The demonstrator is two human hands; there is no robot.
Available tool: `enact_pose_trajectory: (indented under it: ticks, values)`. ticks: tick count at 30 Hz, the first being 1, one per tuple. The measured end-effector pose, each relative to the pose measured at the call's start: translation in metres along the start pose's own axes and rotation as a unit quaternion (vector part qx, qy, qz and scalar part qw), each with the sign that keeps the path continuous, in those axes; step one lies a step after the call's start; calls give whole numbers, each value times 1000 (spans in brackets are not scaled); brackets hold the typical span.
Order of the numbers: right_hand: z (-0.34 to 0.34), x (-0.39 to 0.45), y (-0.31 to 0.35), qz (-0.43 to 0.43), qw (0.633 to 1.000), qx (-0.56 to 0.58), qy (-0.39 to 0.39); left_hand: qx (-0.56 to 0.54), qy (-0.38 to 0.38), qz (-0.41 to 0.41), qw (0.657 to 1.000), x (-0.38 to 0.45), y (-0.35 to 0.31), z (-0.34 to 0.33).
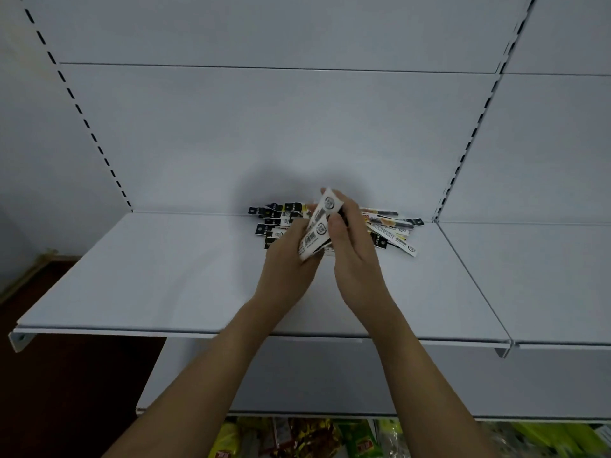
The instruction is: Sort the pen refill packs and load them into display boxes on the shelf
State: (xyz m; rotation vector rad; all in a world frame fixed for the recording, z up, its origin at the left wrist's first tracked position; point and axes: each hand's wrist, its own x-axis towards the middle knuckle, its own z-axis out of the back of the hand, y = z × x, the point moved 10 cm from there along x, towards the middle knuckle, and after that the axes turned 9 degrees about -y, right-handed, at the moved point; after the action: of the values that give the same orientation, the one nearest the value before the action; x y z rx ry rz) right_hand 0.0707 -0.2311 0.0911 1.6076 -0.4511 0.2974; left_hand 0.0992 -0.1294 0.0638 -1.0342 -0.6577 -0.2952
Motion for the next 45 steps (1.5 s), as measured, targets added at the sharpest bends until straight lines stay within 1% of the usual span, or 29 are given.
enact_pose_trajectory:
  ticks: [3, 5, 6, 9, 11, 13, 16, 18, 20, 23, 26, 28, 30, 33, 36, 41, 45]
  values:
    - [-4, -2, -17, -50, 996, -78, 7, 26, 11, 71, 997, -13, 27, -5]
    - [-3, 1, -18, -54, 992, -114, 3, 45, 16, 88, 995, -16, 34, -7]
    - [-3, 3, -15, -46, 992, -114, 1, 36, 8, 94, 995, -15, 34, -4]
    - [-10, 5, 5, -1, 995, -98, 6, -55, -42, 132, 989, -9, 33, 9]
    - [-24, 2, 13, 16, 991, -128, 31, -132, -65, 172, 974, -9, 36, 14]
    - [-34, -2, 4, -11, 985, -165, 55, -178, -42, 197, 963, -10, 38, 11]
    - [-39, -8, -22, -66, 973, -208, 76, -149, 50, 185, 970, -16, 42, 0]
    - [-33, -11, -30, -81, 968, -231, 58, -149, 81, 190, 967, -16, 48, -3]
    - [-21, -15, -28, -91, 966, -242, 22, -160, 88, 198, 963, -17, 52, -2]
    - [5, -28, -18, -96, 952, -288, -41, -169, 62, 218, 959, -18, 54, 6]
    - [34, -48, -12, -119, 917, -374, -65, -178, 61, 224, 956, -22, 53, 10]
    - [52, -64, -11, -150, 893, -420, -54, -179, 86, 212, 957, -27, 48, 6]
    - [73, -78, -5, -170, 880, -440, -57, -186, 116, 195, 956, -34, 36, 0]
    - [111, -99, 10, -185, 869, -448, -97, -208, 153, 173, 950, -45, 7, -12]
    - [154, -125, 26, -198, 851, -468, -132, -189, 197, 143, 951, -64, -28, -34]
    - [236, -187, 43, -237, 830, -485, -141, -136, 276, 90, 947, -113, -94, -96]
    - [318, -252, 69, -284, 797, -506, -166, -123, 329, 86, 932, -165, -152, -154]
